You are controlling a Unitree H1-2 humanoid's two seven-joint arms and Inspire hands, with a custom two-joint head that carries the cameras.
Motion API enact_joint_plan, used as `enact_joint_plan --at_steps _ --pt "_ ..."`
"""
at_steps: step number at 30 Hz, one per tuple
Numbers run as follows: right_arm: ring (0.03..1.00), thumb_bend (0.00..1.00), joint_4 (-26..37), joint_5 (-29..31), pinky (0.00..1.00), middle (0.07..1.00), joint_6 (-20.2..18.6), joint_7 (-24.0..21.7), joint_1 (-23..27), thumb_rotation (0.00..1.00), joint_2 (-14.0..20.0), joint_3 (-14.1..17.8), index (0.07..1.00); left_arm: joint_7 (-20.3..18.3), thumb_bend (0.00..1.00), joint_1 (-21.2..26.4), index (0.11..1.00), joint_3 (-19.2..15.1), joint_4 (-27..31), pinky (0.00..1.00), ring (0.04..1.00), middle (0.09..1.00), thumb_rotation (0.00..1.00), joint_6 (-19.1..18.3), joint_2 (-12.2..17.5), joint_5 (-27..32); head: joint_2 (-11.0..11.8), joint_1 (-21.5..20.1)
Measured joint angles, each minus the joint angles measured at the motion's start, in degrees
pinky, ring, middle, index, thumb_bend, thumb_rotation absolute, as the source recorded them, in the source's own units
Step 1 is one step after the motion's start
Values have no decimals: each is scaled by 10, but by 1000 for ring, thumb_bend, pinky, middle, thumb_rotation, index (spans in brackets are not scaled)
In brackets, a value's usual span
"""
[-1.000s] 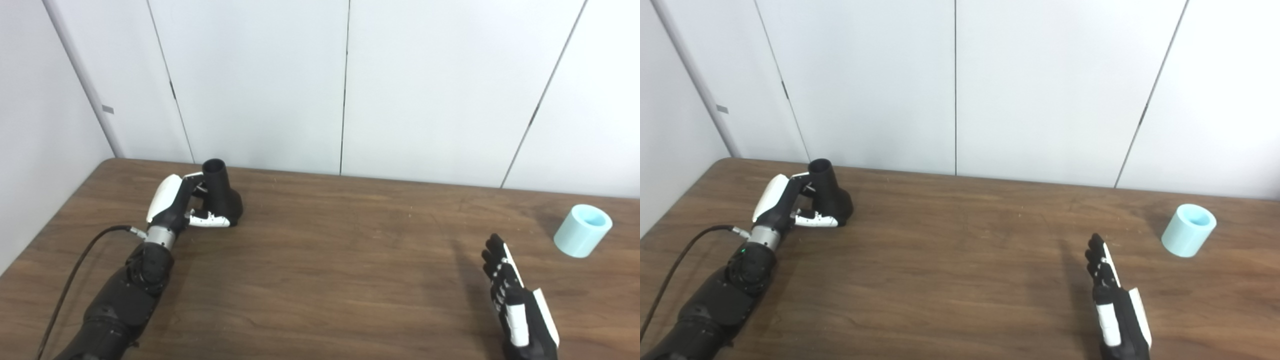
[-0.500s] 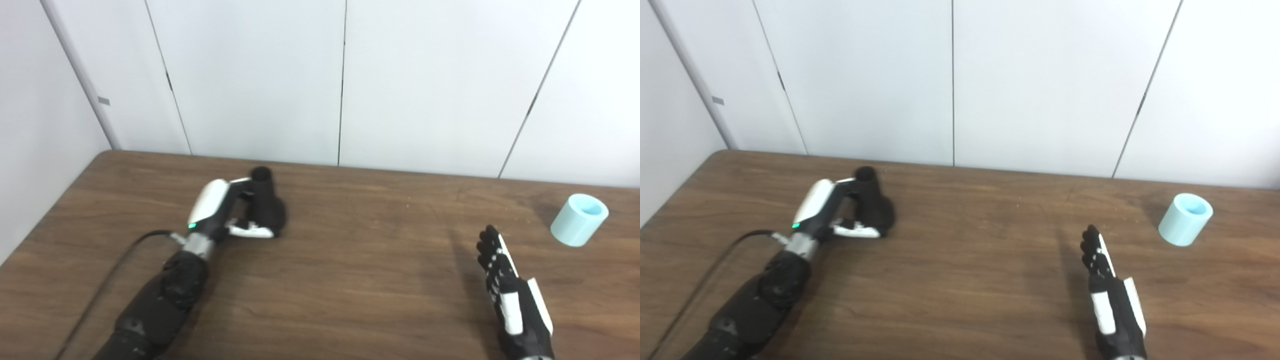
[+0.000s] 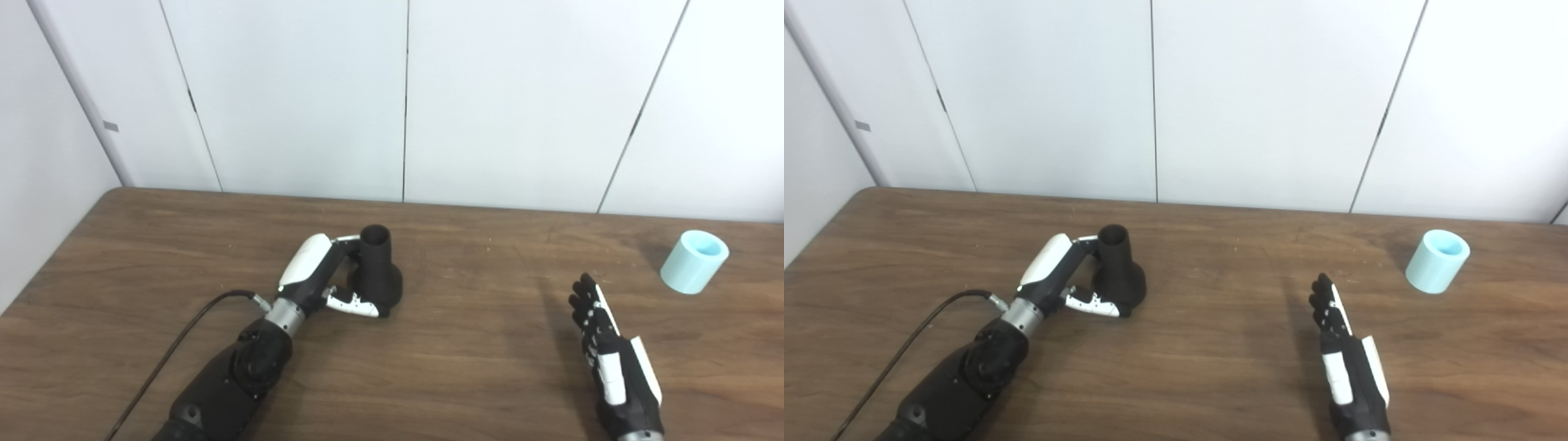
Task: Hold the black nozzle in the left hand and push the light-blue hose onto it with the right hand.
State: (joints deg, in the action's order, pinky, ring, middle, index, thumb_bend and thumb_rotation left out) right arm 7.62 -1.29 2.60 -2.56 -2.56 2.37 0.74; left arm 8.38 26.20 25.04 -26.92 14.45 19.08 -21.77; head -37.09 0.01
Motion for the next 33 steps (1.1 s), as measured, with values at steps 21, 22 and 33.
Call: enact_joint_plan --at_steps 21,22,33 --pt "957 669 36 -13 978 966 -69 25 3 1000 -33 2 997 -18 518 -4 476 47 30 647 593 480 87 24 -12 -24 8 -51" --pt "953 662 42 -11 972 962 -73 25 8 1000 -31 6 989 -18 518 -4 476 47 30 642 591 479 87 25 -13 -25 8 -51" --pt "833 759 83 -27 757 839 -114 17 79 810 43 19 871 -18 518 -4 475 47 30 638 591 480 89 28 -20 -34 13 -49"
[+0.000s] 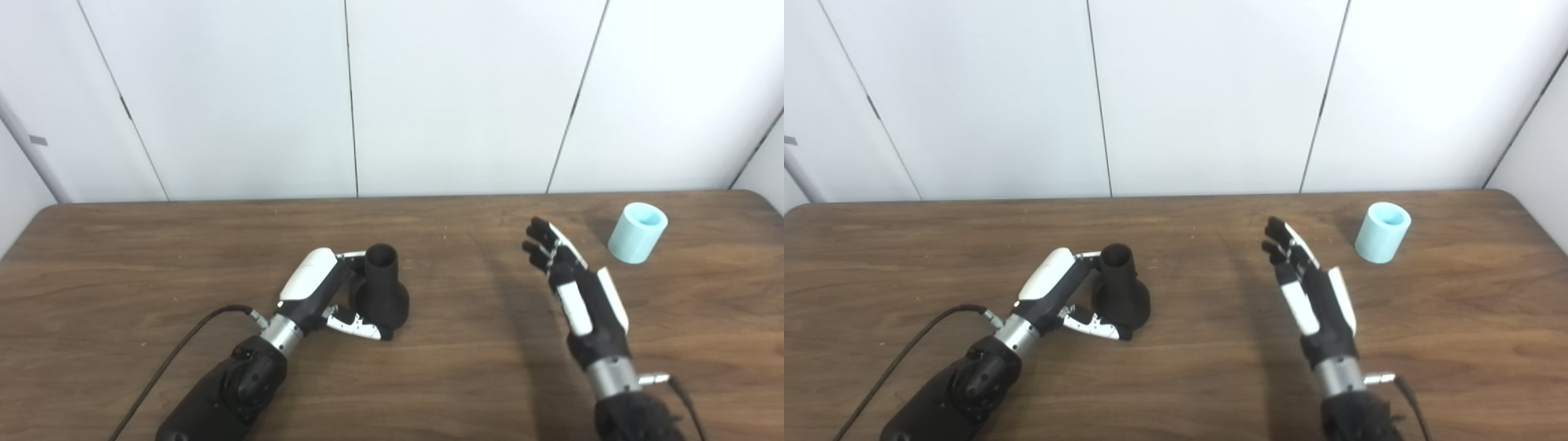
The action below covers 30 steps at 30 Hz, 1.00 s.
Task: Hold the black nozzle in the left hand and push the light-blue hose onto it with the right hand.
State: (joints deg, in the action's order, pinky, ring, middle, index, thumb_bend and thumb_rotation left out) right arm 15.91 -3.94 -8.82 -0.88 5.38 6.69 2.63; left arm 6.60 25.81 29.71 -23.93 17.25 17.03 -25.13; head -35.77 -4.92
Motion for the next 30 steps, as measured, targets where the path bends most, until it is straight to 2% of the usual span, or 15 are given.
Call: enact_joint_plan --at_steps 4,8,10,16,18,20,22,25,30 --pt "813 822 -2 -21 720 814 2 -22 41 785 75 4 868 -4 518 2 475 0 -3 646 593 478 88 5 -6 -3 2 3" --pt "823 852 -3 -49 780 810 3 -39 83 744 154 15 858 -8 518 4 475 0 -7 660 590 471 88 10 -10 -5 4 2" --pt "826 865 -2 -70 793 809 2 -42 99 725 181 16 854 -9 518 6 475 0 -11 663 590 471 88 13 -12 -5 4 2" --pt "843 861 11 -135 850 808 -3 -57 132 562 226 13 849 -10 518 11 476 1 -18 666 583 469 87 17 -20 -11 6 2" --pt "837 852 10 -161 819 810 -7 -62 144 440 241 12 823 -10 518 11 476 2 -18 666 576 466 87 18 -22 -13 6 2" --pt "824 877 3 -196 785 818 -13 -63 161 388 259 10 807 -11 518 12 476 3 -18 667 574 465 87 18 -23 -14 6 2" --pt "814 902 -12 -226 753 829 -29 -76 184 358 281 6 804 -11 518 13 476 4 -20 668 574 464 88 19 -25 -14 6 2" --pt "827 931 -30 -258 722 849 -75 -114 221 344 314 -5 817 -12 518 14 476 5 -22 668 573 464 88 19 -26 -14 6 1" --pt "858 981 -59 -331 745 874 -142 -164 253 346 332 -50 831 -12 518 14 476 5 -22 667 573 464 88 20 -27 -14 6 -4"
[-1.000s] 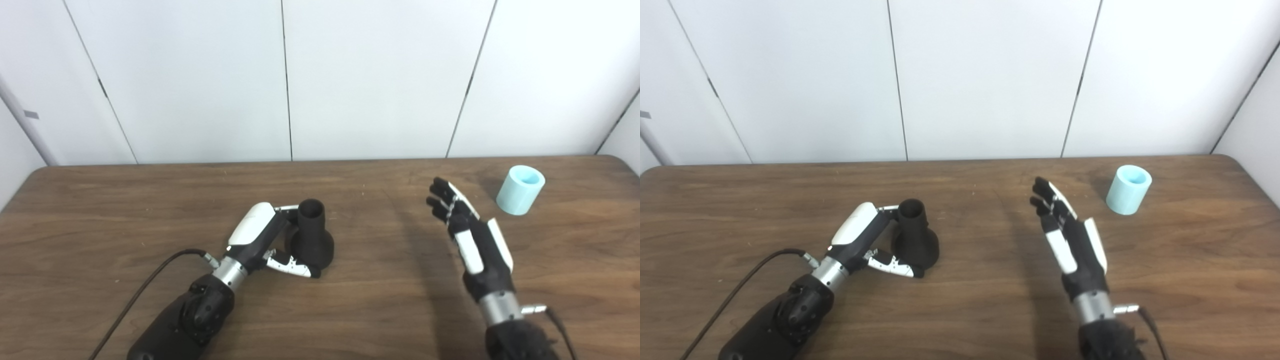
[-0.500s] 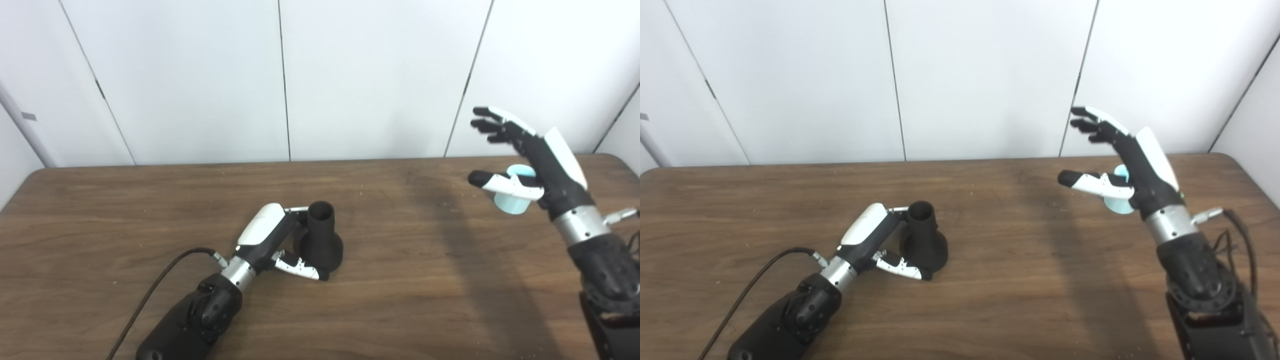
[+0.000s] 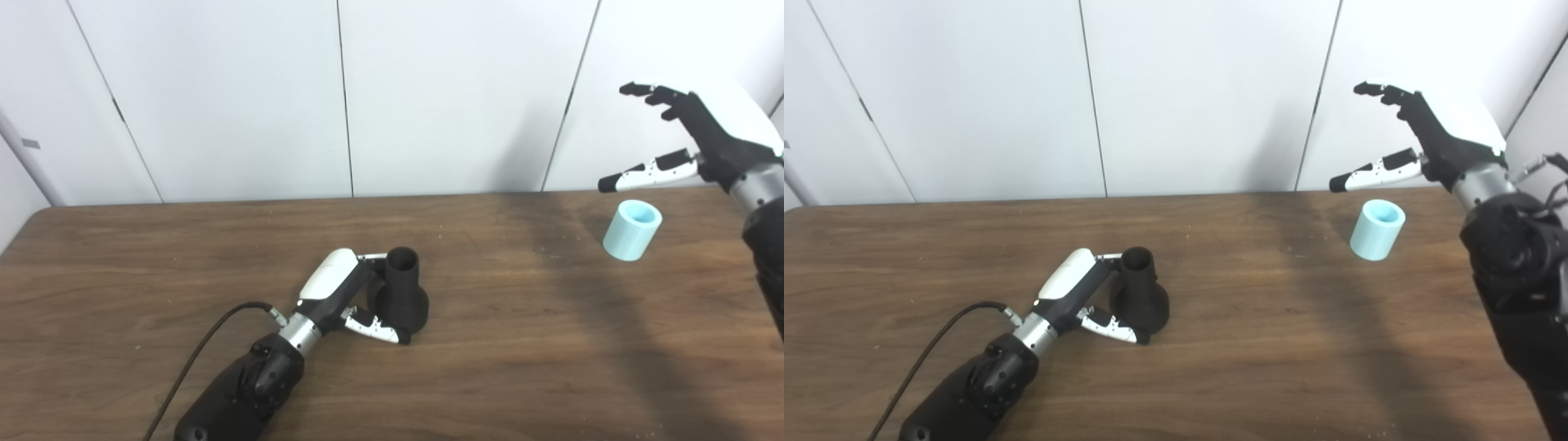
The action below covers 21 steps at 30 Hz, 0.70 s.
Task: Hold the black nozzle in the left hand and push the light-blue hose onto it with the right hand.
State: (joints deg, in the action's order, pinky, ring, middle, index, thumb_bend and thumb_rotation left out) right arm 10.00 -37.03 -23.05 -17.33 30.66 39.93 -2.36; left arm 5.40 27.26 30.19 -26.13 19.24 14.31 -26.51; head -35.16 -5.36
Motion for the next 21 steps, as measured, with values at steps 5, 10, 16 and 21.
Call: enact_joint_plan --at_steps 5,10,16,21 --pt "862 1000 -61 -57 743 882 -27 -35 14 367 3 -45 837 0 518 0 476 0 0 667 574 464 88 1 0 0 0 1" --pt "860 1000 -105 -85 739 883 -35 -70 31 371 9 -55 841 -1 518 0 476 0 0 658 571 464 88 3 0 0 -1 2" --pt "880 1000 -154 -99 683 915 -35 -112 50 320 2 -44 839 -1 518 0 476 0 0 657 570 464 87 7 0 -1 -2 3" --pt "879 1000 -218 -99 670 915 -35 -118 66 305 -7 -54 839 -2 518 1 476 0 0 656 570 464 87 9 -1 -1 -4 5"
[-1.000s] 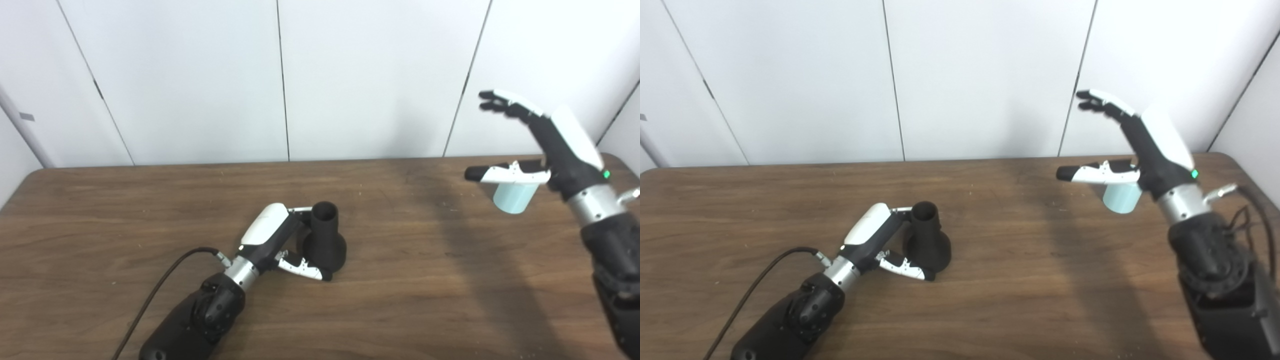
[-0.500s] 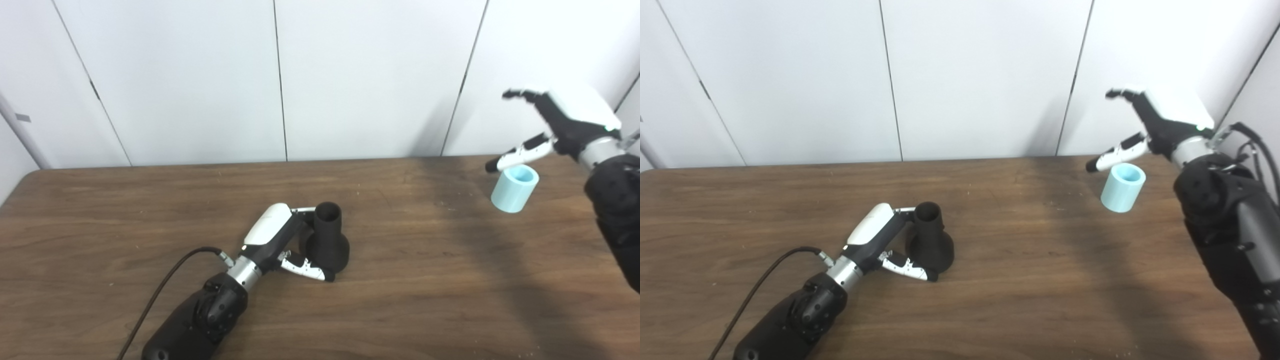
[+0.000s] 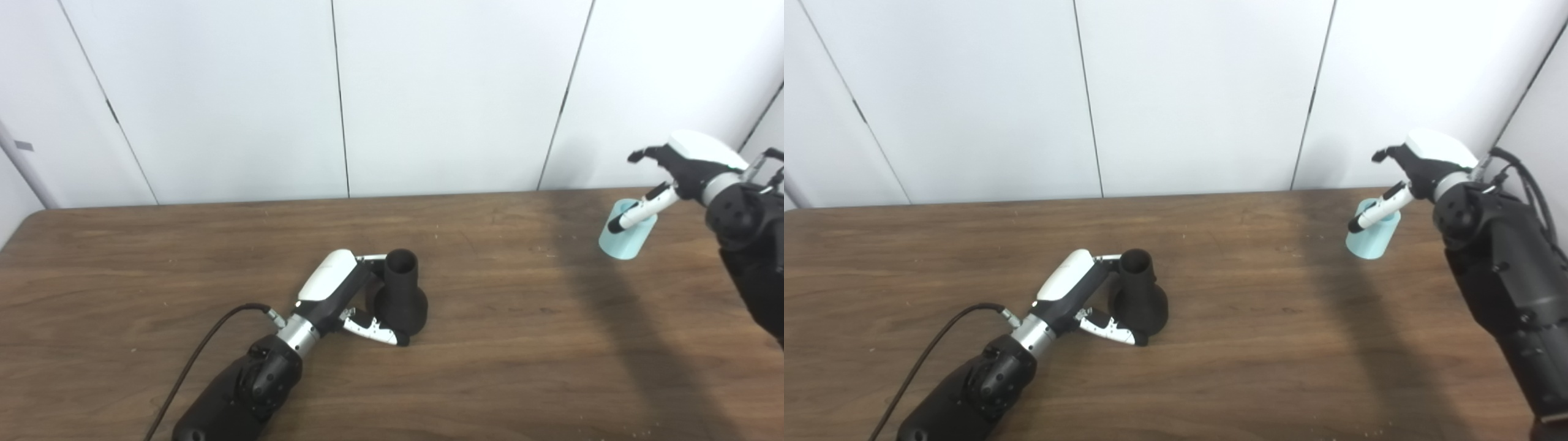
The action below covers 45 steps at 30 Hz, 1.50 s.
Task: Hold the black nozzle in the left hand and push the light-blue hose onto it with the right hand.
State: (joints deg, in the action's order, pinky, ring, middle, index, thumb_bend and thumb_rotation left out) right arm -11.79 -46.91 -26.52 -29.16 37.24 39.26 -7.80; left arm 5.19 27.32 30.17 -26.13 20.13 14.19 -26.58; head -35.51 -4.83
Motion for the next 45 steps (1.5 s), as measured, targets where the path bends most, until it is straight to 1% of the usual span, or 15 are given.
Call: enact_joint_plan --at_steps 3,10,16,25,28,34,38,45 --pt "872 1000 -19 0 664 908 1 1 3 305 0 -8 839 -2 518 0 476 0 0 654 570 464 87 0 -1 0 0 0" --pt "848 1000 -50 3 654 878 2 10 9 299 0 -12 839 -4 518 0 476 -2 0 653 571 464 87 1 -1 0 -1 1" --pt "844 1000 -53 5 665 875 4 20 17 276 0 -18 838 -6 518 1 475 -3 -5 655 575 465 87 3 -3 0 -1 2" --pt "827 1000 -55 17 673 861 12 21 19 274 0 -23 826 -8 518 1 475 -5 -5 655 578 464 87 4 -4 0 -2 3" --pt "806 1000 -57 20 673 851 15 22 19 270 0 -23 822 -8 518 1 475 -5 -5 655 578 465 87 4 -4 0 -4 4" --pt "768 1000 -62 24 636 842 16 22 19 270 0 -29 817 -8 518 1 475 -5 -5 655 579 469 87 3 -4 0 -7 4" --pt "738 1000 -63 23 585 848 11 19 19 272 0 -40 818 -8 518 1 475 -5 -5 659 584 480 87 3 -4 0 -8 4" --pt "738 997 -64 23 572 855 4 1 19 243 1 -56 815 -8 518 1 476 -5 -5 655 584 479 87 3 -4 0 -10 4"
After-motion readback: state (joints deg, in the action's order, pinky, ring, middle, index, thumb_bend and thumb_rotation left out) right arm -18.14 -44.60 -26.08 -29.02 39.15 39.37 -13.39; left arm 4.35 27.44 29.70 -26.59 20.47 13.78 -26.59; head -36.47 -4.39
